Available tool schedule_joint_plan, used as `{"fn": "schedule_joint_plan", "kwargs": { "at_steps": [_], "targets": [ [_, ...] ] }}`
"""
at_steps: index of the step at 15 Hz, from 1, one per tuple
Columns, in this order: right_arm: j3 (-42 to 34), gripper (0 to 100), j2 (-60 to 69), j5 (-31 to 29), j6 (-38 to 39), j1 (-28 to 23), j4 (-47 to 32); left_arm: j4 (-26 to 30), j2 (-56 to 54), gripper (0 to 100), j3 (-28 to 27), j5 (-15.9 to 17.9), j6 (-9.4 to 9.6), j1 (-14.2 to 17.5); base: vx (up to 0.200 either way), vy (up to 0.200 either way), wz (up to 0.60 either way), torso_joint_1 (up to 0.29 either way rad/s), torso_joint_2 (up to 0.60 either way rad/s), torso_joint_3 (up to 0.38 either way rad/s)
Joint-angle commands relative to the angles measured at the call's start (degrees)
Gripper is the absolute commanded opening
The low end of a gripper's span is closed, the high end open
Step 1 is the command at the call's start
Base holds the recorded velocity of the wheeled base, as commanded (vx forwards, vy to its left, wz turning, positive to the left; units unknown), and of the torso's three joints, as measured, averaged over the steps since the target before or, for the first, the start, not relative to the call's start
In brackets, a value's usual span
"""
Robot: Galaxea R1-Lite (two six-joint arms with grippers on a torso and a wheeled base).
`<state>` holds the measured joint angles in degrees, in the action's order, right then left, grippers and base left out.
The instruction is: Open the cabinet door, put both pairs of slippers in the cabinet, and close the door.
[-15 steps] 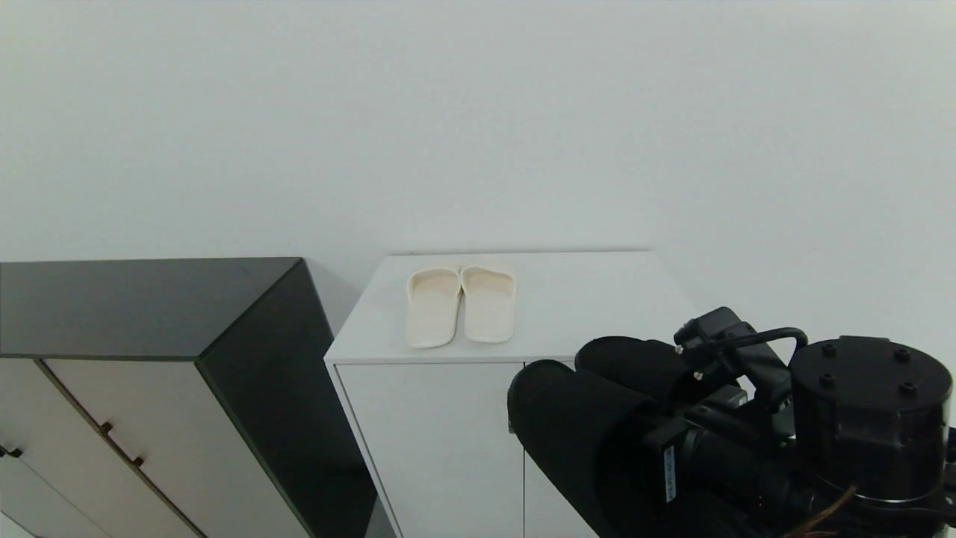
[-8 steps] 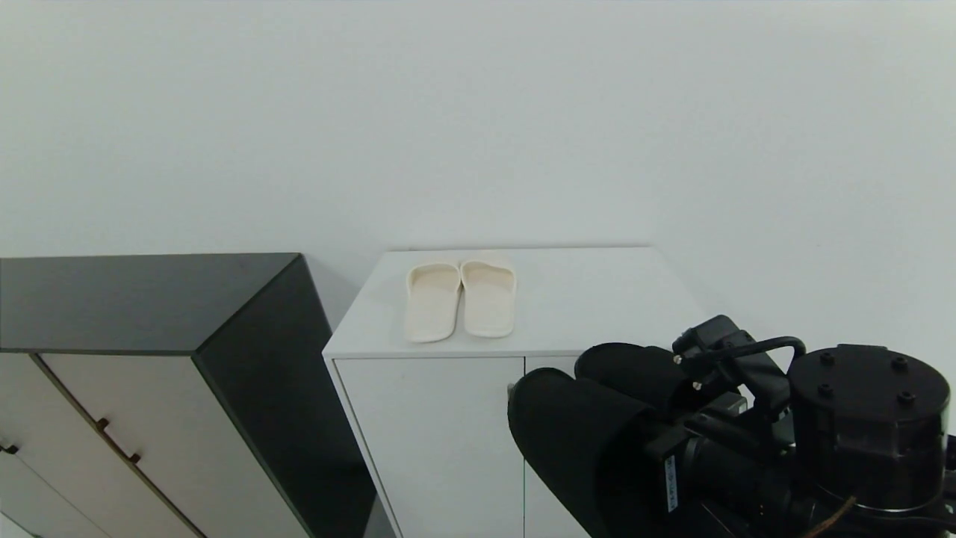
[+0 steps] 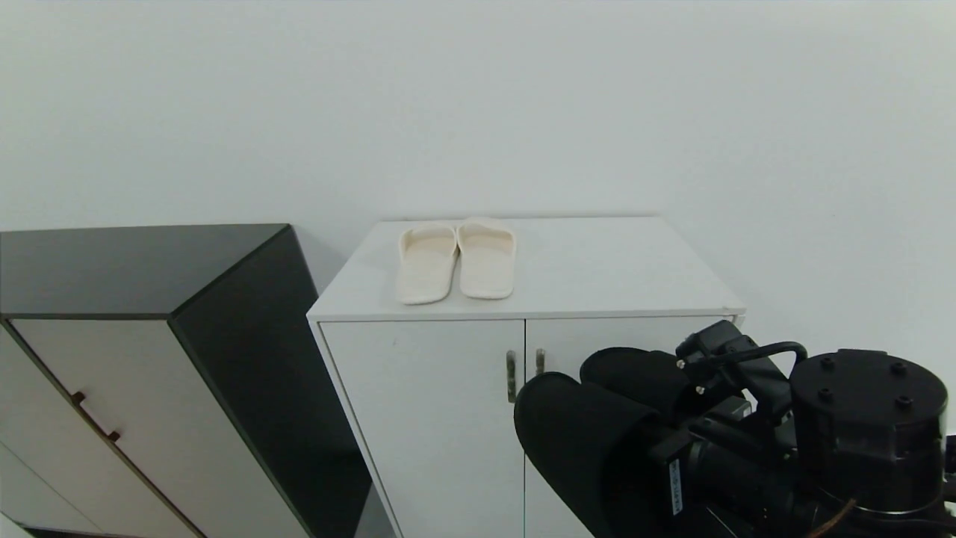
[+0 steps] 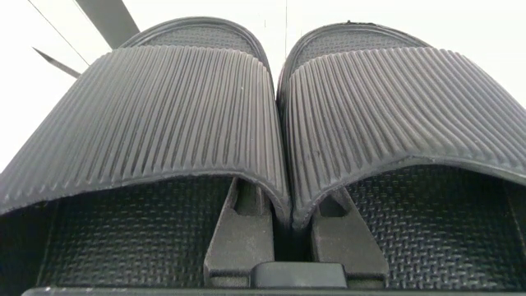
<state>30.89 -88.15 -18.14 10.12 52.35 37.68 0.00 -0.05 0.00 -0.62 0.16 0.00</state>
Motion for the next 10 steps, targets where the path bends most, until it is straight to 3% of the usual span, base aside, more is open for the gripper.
{"fn": "schedule_joint_plan", "kwargs": {
  "at_steps": [1, 10],
  "targets": [
    [-0.48, 0, -0.27, 0.03, -0.01, 0.04, 0.11, 0.00, 0.05, 100, 0.00, 0.01, -0.16, 0.00, 0.000, 0.000, 0.00, -0.217, 0.52, 0.315],
    [-0.74, 0, -0.09, 0.12, -0.45, 0.12, 0.11, 0.09, 0.05, 100, -0.09, 0.18, 0.28, 0.00, 0.000, 0.000, 0.00, -0.188, 0.51, 0.316]
  ]
}}
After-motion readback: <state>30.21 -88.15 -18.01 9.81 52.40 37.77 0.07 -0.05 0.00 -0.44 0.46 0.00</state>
